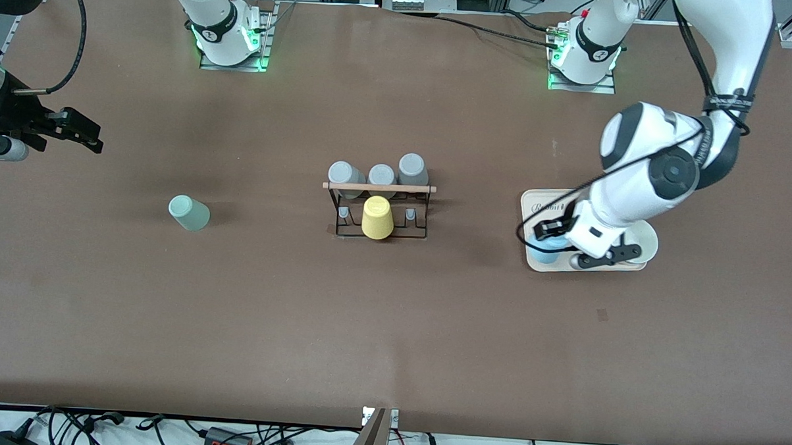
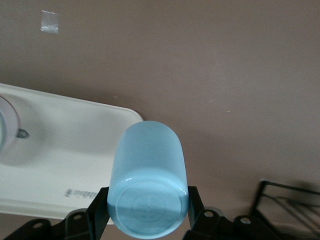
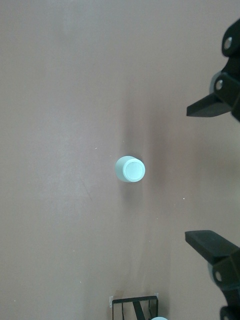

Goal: Hang scattered cups on rack with three cups
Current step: 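Lift the light blue cup and carry it to the black rack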

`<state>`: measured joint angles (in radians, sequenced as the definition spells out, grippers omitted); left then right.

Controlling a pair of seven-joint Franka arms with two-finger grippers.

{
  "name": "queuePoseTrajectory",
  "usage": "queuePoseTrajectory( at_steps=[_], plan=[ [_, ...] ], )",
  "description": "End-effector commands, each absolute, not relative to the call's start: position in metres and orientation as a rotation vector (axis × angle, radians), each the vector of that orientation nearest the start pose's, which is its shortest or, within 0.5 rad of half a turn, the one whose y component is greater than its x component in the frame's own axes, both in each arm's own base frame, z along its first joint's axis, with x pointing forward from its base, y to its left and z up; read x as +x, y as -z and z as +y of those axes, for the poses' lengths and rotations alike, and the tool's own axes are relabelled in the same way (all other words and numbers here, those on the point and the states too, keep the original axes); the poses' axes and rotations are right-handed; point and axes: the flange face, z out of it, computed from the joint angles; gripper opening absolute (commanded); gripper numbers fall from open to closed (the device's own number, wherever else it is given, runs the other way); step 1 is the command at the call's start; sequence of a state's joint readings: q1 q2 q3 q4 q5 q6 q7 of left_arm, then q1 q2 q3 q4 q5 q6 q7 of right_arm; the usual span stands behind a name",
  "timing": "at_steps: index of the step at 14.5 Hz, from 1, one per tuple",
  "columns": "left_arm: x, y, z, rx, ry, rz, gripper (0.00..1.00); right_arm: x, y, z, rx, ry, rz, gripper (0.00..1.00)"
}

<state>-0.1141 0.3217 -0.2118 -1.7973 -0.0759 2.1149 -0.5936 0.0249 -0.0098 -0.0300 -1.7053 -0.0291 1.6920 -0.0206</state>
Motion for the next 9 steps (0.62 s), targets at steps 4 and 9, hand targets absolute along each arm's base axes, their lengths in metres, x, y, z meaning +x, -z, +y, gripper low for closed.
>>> queuePoseTrajectory(
  at_steps=[4,9],
  plan=[
    [0.604,-0.42,-0.313,-3.211,-0.119,-0.788,0.41,0.557,-0.581,-0.006,-3.171,-0.006,-0.035,1.0],
    [0.595,-0.417,-0.394,-3.17,-0.221,-0.873,0.41,0.557,-0.581,-0.007,-3.168,-0.003,-0.029,1.0]
  ],
)
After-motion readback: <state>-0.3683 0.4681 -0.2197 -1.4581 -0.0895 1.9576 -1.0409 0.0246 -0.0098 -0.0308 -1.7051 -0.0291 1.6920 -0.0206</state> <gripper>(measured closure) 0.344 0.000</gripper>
